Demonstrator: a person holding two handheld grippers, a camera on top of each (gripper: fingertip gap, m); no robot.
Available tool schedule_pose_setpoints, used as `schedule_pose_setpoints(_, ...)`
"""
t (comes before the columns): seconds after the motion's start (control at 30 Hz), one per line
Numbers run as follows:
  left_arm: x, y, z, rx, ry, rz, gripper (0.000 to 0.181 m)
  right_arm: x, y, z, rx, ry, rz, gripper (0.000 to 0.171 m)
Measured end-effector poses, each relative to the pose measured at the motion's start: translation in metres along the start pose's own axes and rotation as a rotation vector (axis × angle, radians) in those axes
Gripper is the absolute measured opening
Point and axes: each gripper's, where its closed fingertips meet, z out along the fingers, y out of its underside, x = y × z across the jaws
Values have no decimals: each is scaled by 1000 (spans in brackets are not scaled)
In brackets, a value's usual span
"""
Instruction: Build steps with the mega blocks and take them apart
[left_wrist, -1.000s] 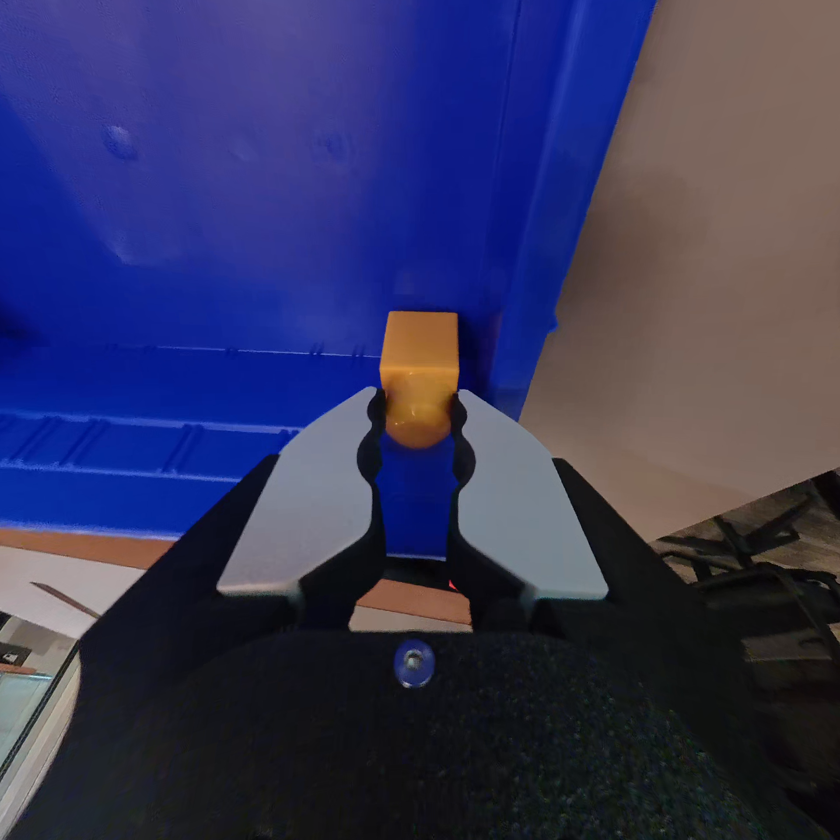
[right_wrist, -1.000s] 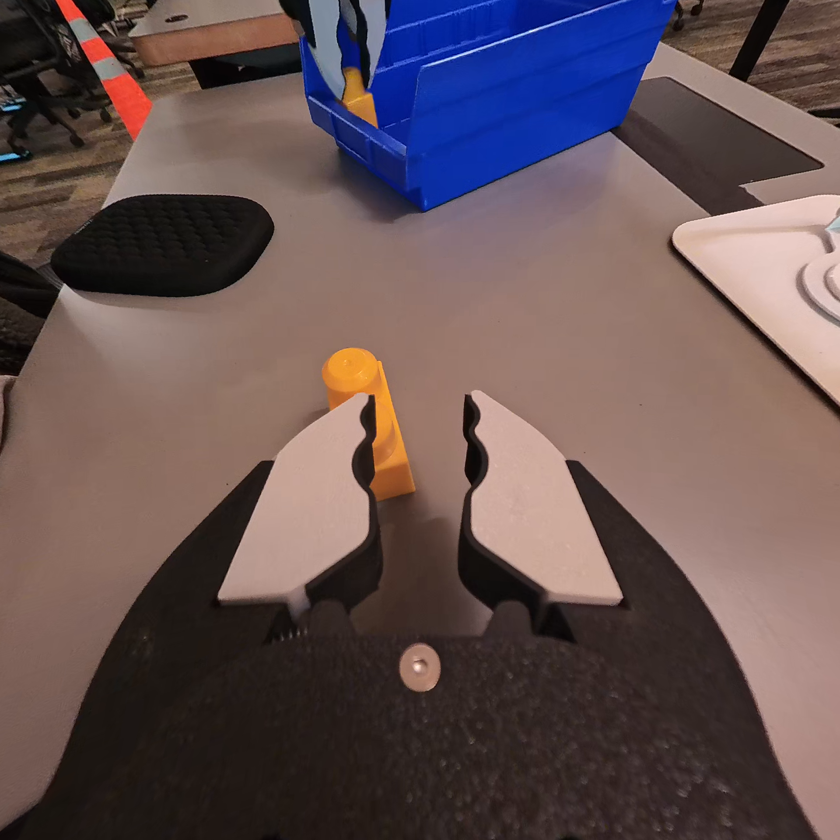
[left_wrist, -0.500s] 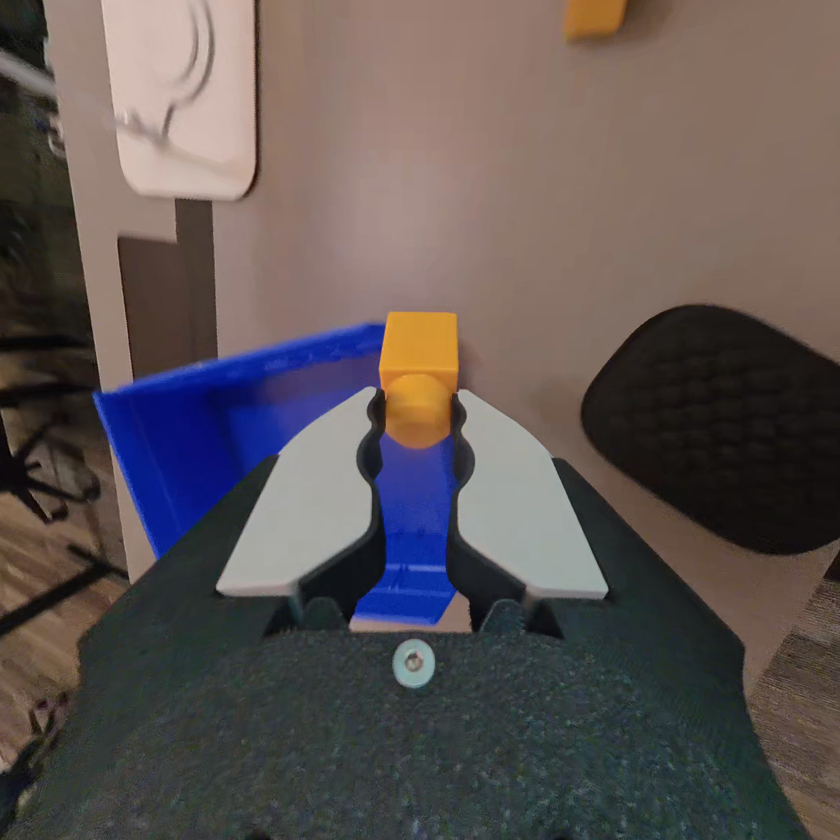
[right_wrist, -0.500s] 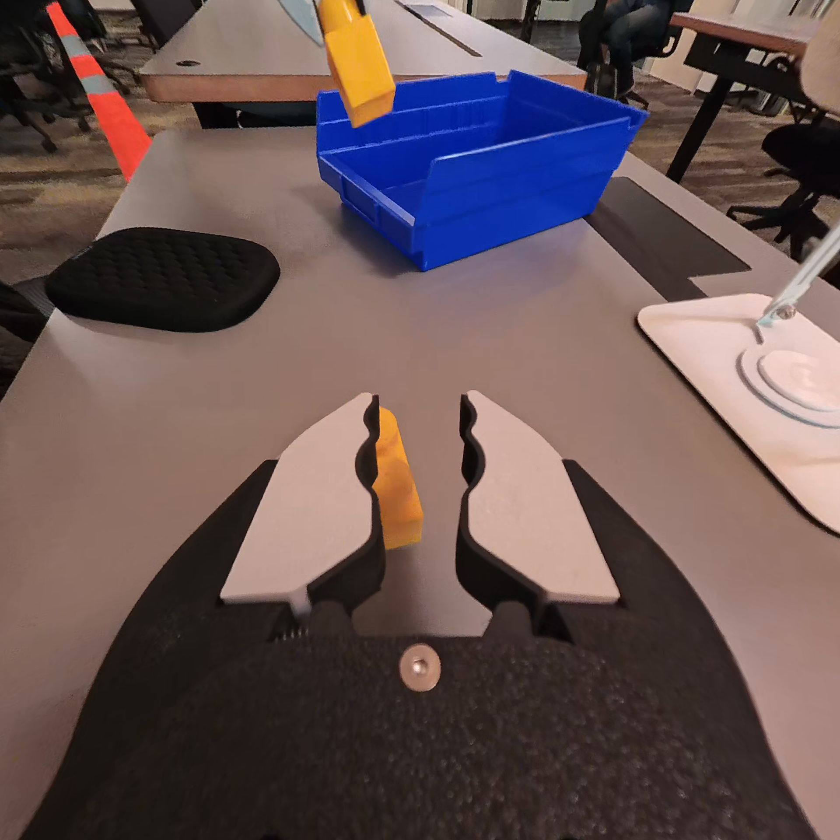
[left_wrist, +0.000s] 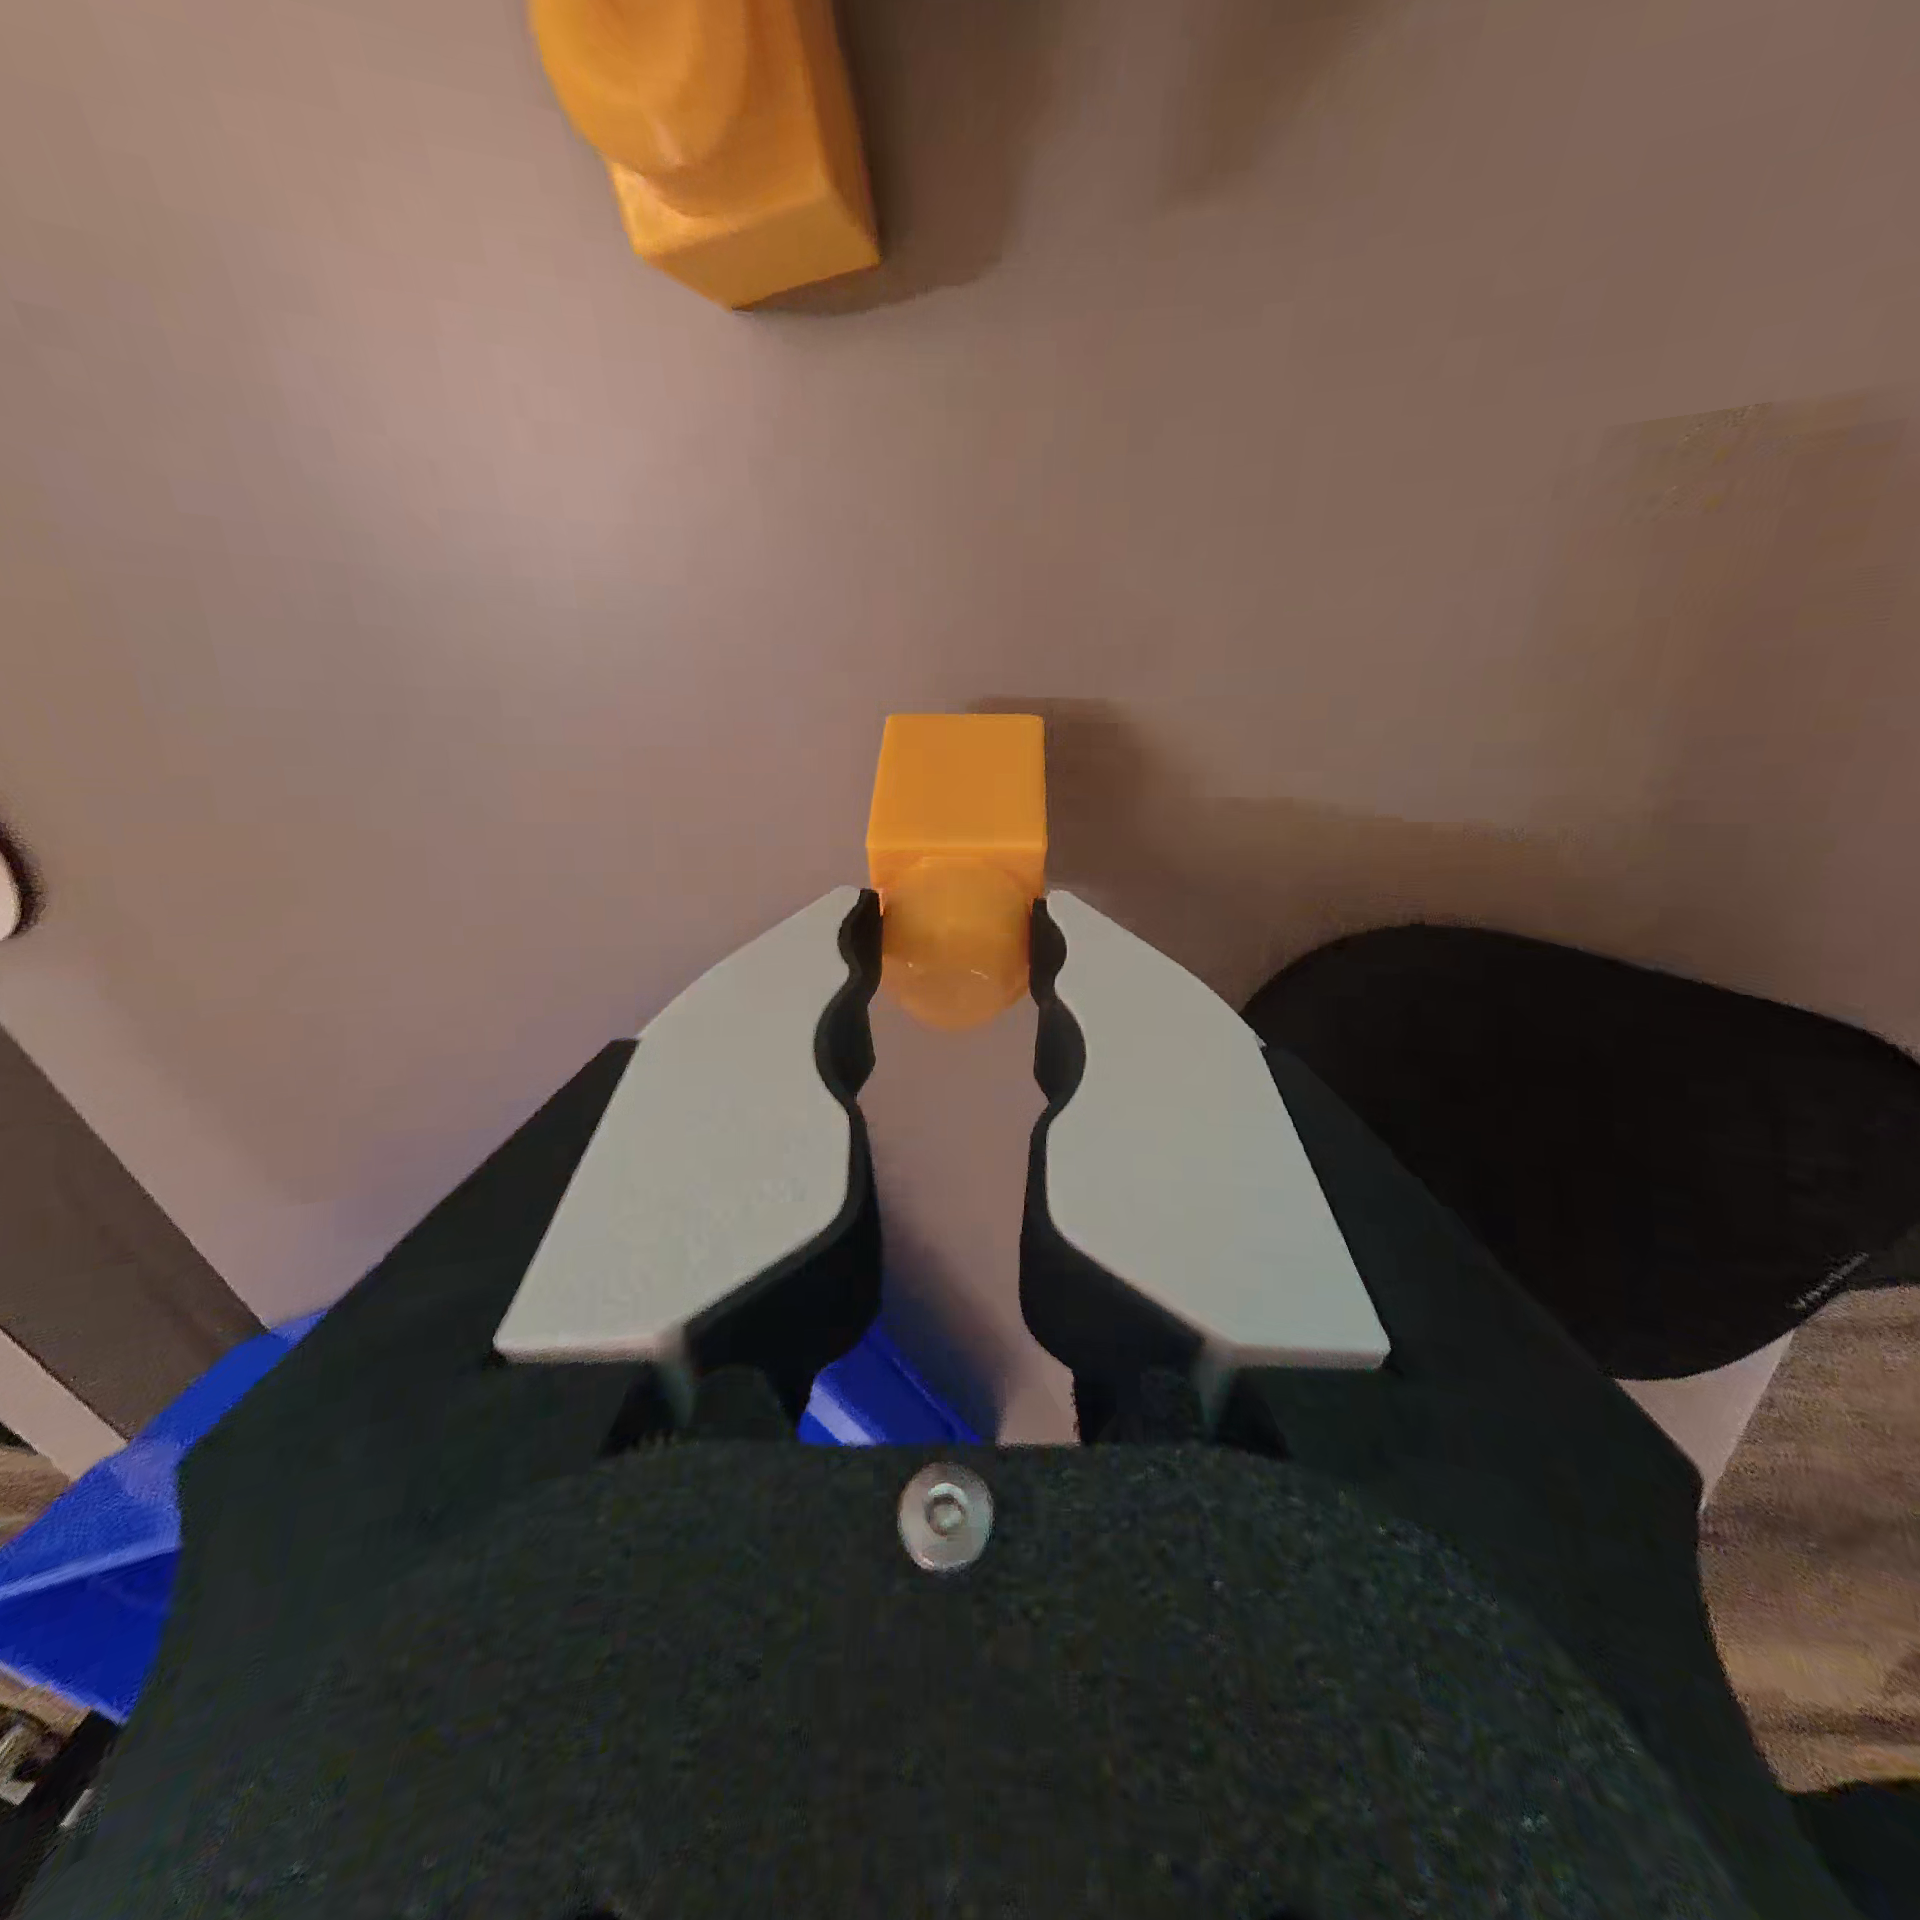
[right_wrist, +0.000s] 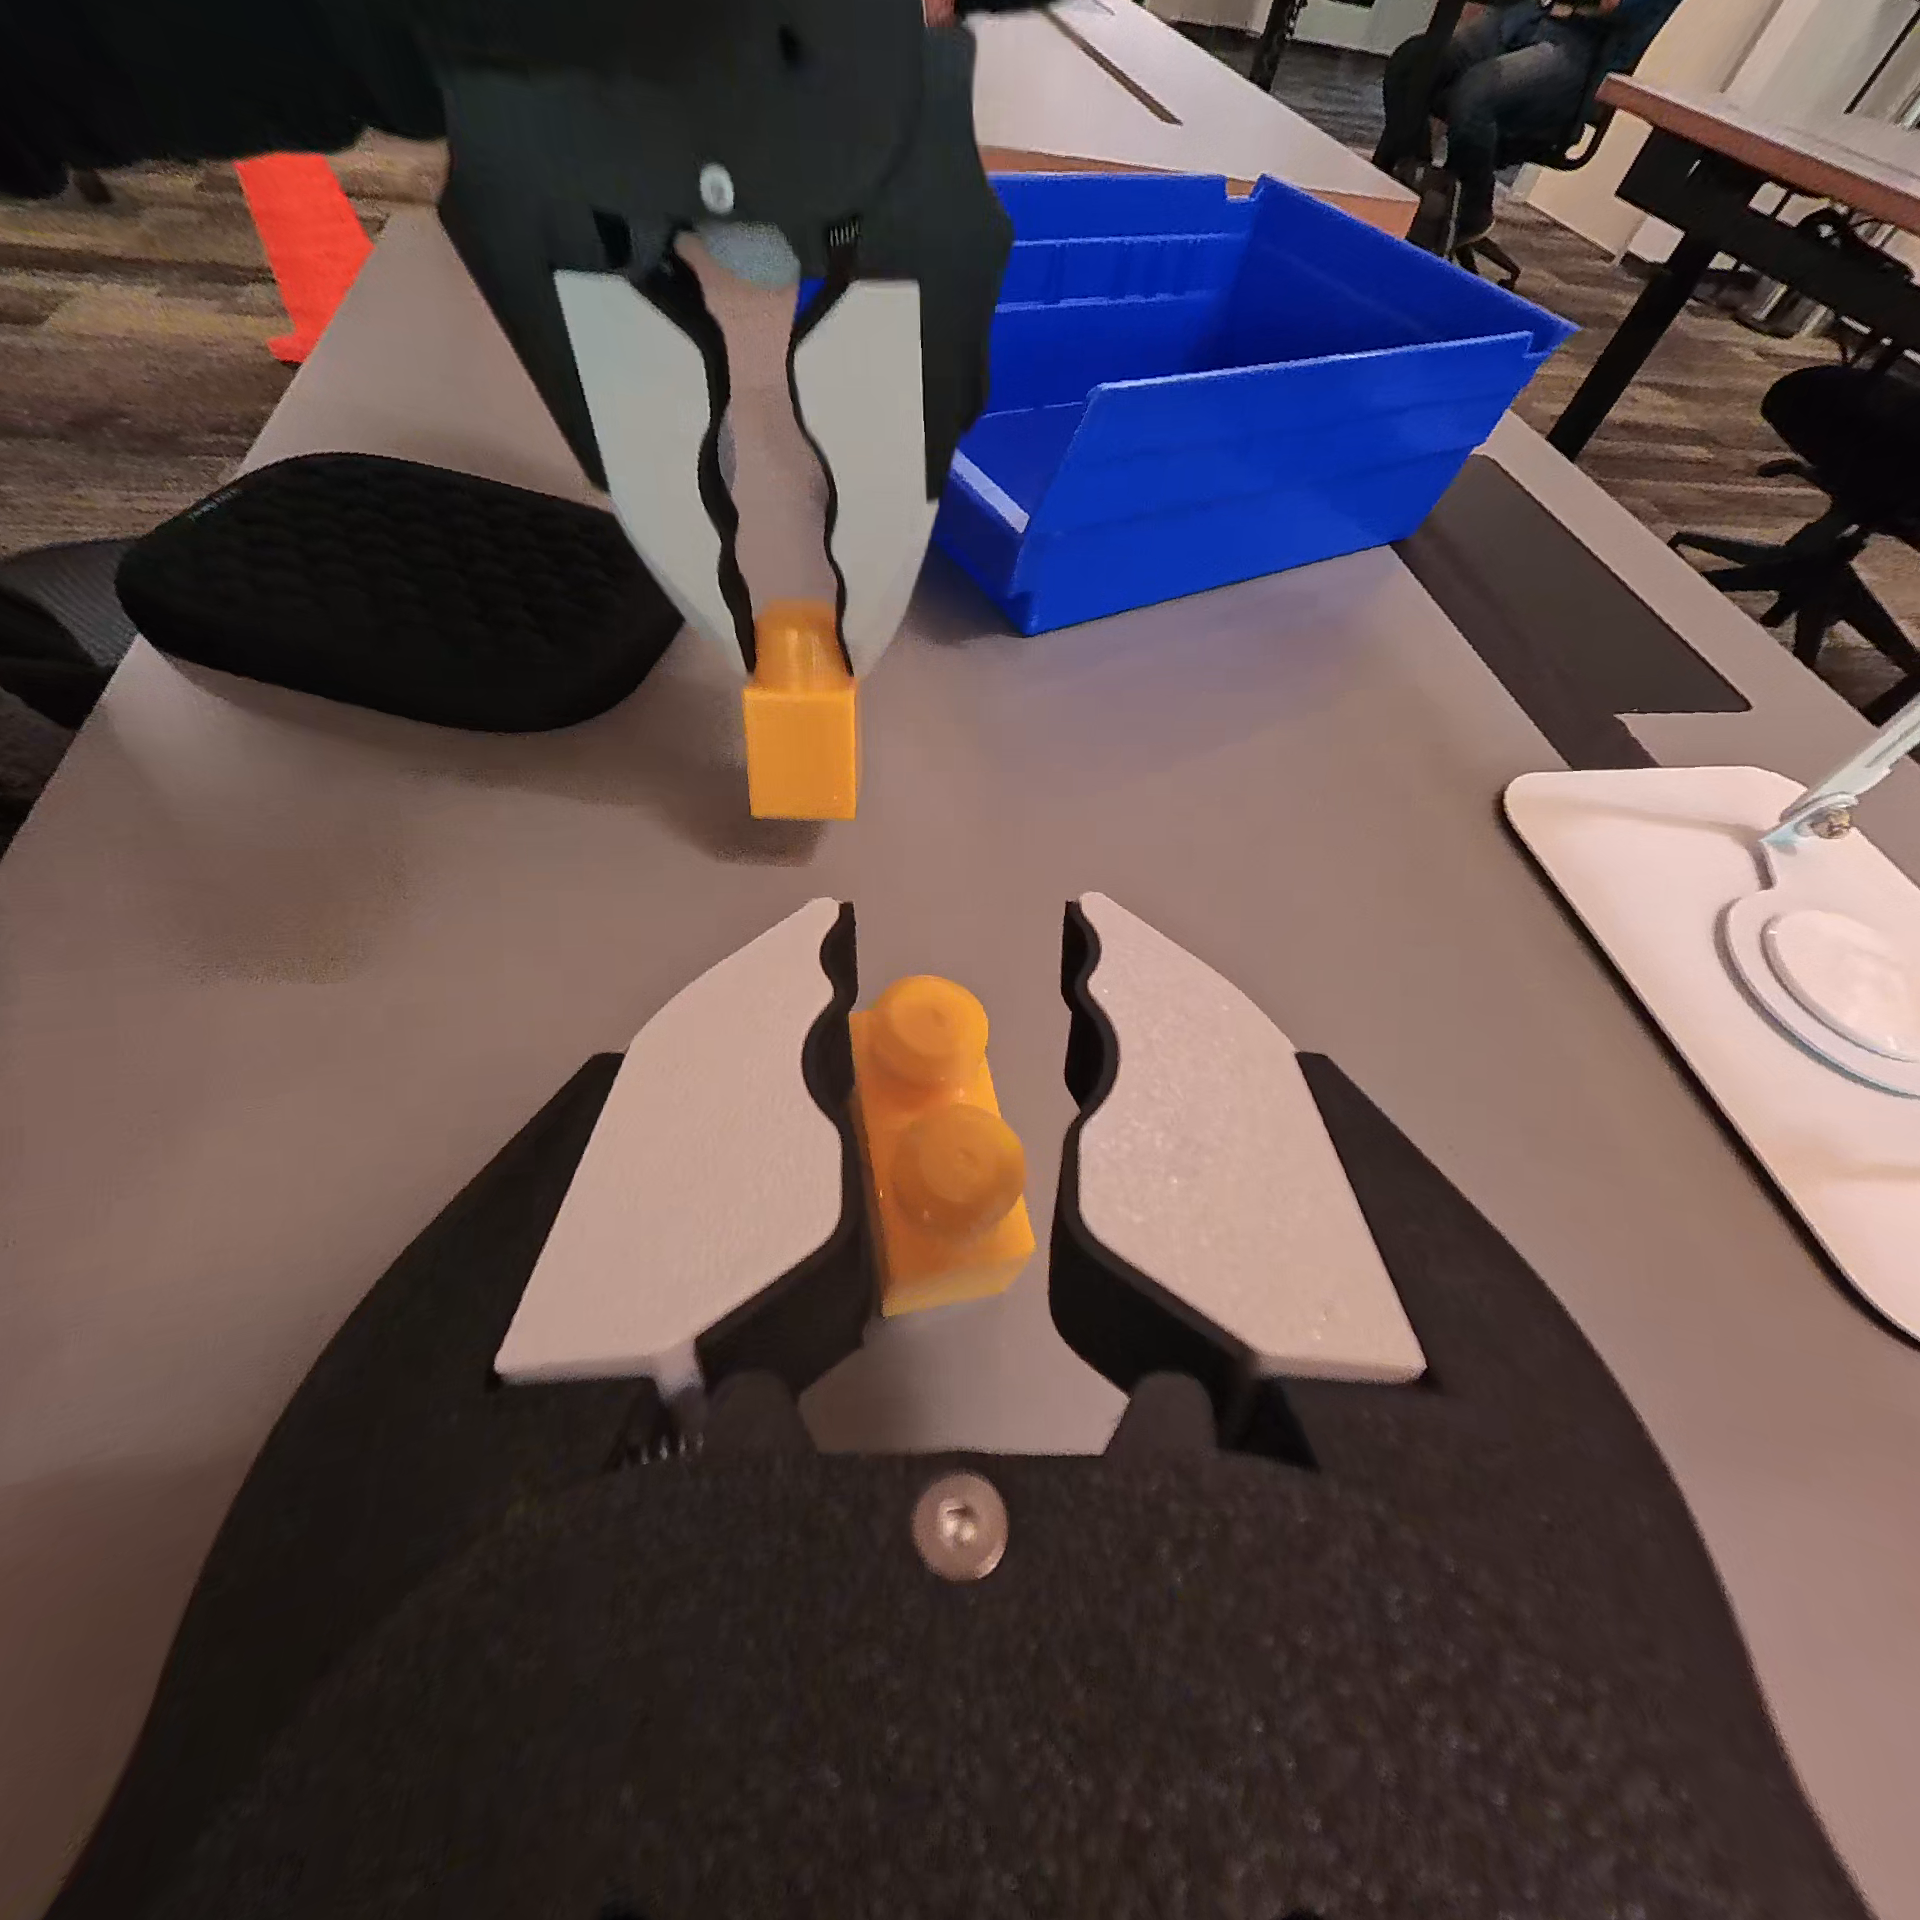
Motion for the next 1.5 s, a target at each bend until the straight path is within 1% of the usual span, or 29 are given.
schedule_pose_setpoints(0.17,-6,-15,14,-48,8,5,28,5,3,-3,3,7,17,38)
schedule_pose_setpoints(0.33,-16,-23,16,-70,-2,-20,27,12,5,-8,9,21,33,38)
schedule_pose_setpoints(0.5,-27,-30,21,-40,-26,-54,27,18,7,-12,8,39,45,38)
schedule_pose_setpoints(0.57,-27,-32,21,-1,-28,-64,35,20,8,-13,8,44,48,38)
schedule_pose_setpoints(0.7,-34,-44,3,181,-71,-117,47,21,9,-14,7,45,50,38)
schedule_pose_setpoints(0.8,-43,-58,-17,396,-135,-181,48,19,11,-15,-7,28,47,38)
schedule_pose_setpoints(0.93,-51,-76,-44,702,-215,-283,48,8,25,-19,-86,-44,37,41)
schedule_pose_setpoints(1.03,-53,-81,-59,903,-269,-352,47,5,38,-22,-152,-68,29,43)
schedule_pose_setpoints(1.13,-54,-81,-64,1067,-289,-418,46,4,48,-20,-202,-68,15,44)
schedule_pose_setpoints(1.2,-53,-79,-62,1129,-282,-437,45,1,53,-15,-235,-72,3,46)
schedule_pose_setpoints(1.3,-53,-76,-61,1177,-288,-444,45,-4,61,-7,-288,-74,-17,50)
schedule_pose_setpoints(1.43,-52,-75,-58,1212,-273,-443,45,-7,69,4,-346,-65,-33,56)
schedule_pose_setpoints(1.5,-51,-74,-56,1209,-269,-434,45,-6,73,9,-364,-46,-43,56)
